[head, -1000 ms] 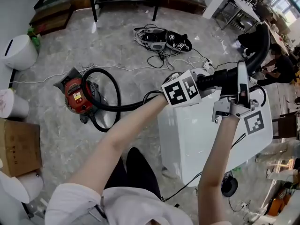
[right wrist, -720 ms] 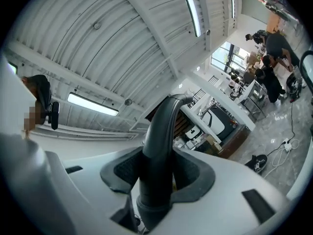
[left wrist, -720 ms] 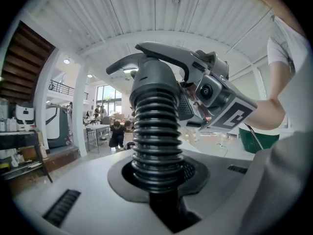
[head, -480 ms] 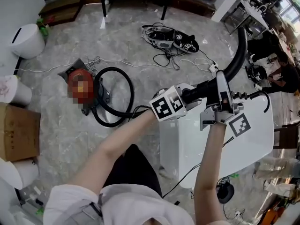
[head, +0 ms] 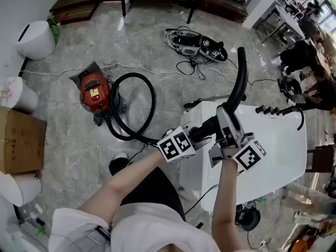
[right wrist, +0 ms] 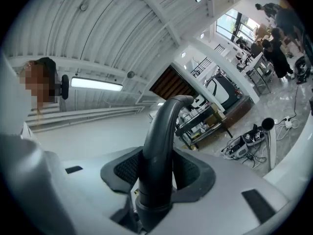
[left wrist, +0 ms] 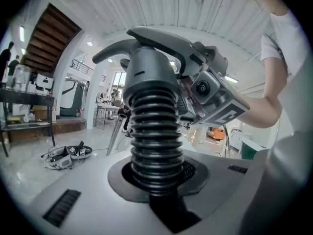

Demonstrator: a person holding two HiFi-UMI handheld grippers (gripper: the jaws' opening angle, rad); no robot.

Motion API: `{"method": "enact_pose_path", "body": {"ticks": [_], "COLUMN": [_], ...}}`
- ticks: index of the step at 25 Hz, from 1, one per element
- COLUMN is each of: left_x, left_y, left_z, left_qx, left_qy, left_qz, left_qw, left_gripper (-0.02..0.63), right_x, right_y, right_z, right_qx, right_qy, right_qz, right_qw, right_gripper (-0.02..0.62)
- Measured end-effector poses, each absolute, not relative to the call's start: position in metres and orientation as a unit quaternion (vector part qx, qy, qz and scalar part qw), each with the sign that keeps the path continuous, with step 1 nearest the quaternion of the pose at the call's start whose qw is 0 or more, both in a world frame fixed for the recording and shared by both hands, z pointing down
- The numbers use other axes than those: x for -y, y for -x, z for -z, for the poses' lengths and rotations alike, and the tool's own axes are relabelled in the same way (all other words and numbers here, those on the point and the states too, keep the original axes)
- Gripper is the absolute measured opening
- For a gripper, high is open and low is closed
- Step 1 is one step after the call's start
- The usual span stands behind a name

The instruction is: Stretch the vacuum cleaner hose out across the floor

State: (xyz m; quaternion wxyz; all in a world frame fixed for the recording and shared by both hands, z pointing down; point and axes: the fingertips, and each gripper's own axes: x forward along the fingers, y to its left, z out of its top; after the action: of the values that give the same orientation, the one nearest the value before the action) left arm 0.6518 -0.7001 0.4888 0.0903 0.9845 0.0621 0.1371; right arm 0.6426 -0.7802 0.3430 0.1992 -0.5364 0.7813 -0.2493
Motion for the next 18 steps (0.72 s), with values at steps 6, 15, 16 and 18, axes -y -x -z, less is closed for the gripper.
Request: {"method": "enact_pose_path", "body": {"ticks": [6, 15, 16, 18], "left_x": [0.646, 0.598, 0.595, 0.591], "left_y": [-0.603, -0.528, -0.521, -0.506], "left_z": [-0.535, -0.557, -0.557, -0.559], "left_qx": [-0.063, -0.051, -0.049, -0.042], "left_qy": [-0.975, -0.969, -0.969, -0.970], "left_qz": [-0.161, -0.177, -0.175, -0.174], "left_qw": [0.141, 0.164, 0.165, 0.167], "left_gripper": [0.095, 0.097, 0.095, 0.095], "right_x": [0.749, 0.715, 0.713, 0.708], "right_y": [-0.588, -0.506, -0.497, -0.480], "right_z": [-0.399, -0.430, -0.430, -0.431], "right_qx": [-0.793, -0.812, -0.817, -0.822], "right_qy": [0.496, 0.434, 0.429, 0.423], "right_qz": [0.314, 0.357, 0.354, 0.349], "right_qw": [0.160, 0.156, 0.154, 0.151], "right_gripper": [0.179, 0.183, 0.184, 0.184]}}
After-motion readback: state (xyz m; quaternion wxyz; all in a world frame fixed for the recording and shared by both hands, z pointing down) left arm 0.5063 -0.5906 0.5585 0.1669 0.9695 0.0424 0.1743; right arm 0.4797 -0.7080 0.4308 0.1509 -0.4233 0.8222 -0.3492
